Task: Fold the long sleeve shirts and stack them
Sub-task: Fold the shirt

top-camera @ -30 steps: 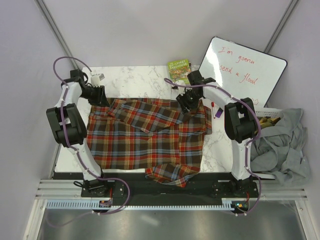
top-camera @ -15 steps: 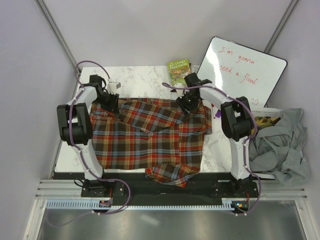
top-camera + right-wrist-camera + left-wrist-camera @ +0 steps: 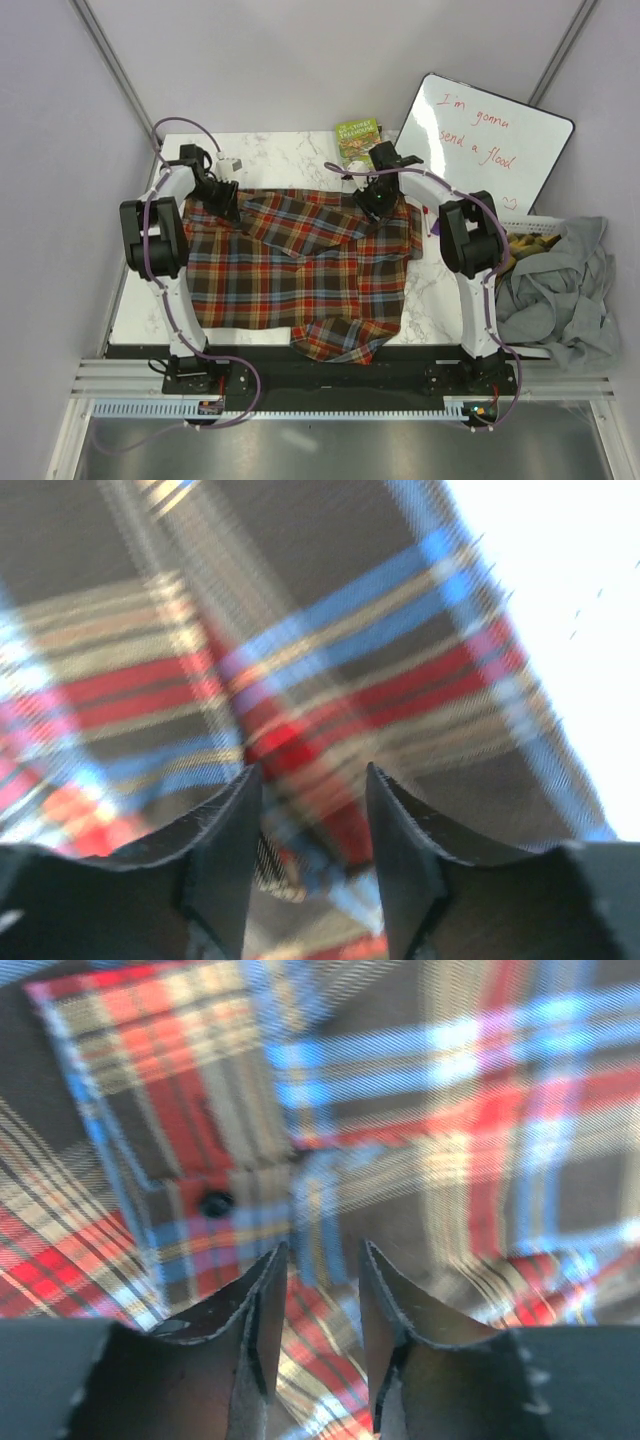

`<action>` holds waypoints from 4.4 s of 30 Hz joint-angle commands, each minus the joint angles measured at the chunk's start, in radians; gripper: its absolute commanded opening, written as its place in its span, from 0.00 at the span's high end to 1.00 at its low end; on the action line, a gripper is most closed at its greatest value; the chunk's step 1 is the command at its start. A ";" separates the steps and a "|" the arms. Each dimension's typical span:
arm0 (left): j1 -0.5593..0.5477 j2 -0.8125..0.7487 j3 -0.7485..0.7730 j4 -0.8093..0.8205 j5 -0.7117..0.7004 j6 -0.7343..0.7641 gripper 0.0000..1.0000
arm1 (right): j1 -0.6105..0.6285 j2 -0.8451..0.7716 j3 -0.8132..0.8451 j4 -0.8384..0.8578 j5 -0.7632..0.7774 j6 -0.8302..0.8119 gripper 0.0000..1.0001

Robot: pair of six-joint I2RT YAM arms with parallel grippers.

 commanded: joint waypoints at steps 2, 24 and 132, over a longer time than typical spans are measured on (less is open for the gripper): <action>0.019 -0.313 -0.112 -0.128 0.215 0.211 0.49 | -0.003 -0.315 -0.078 -0.127 -0.207 -0.075 0.41; 0.326 -0.942 -0.815 -0.444 0.189 0.980 0.40 | 0.529 -1.031 -1.063 -0.068 -0.160 -0.307 0.40; 0.214 -0.552 -0.360 0.056 0.117 0.885 0.98 | 0.105 -1.031 -0.807 0.514 0.013 -0.334 1.00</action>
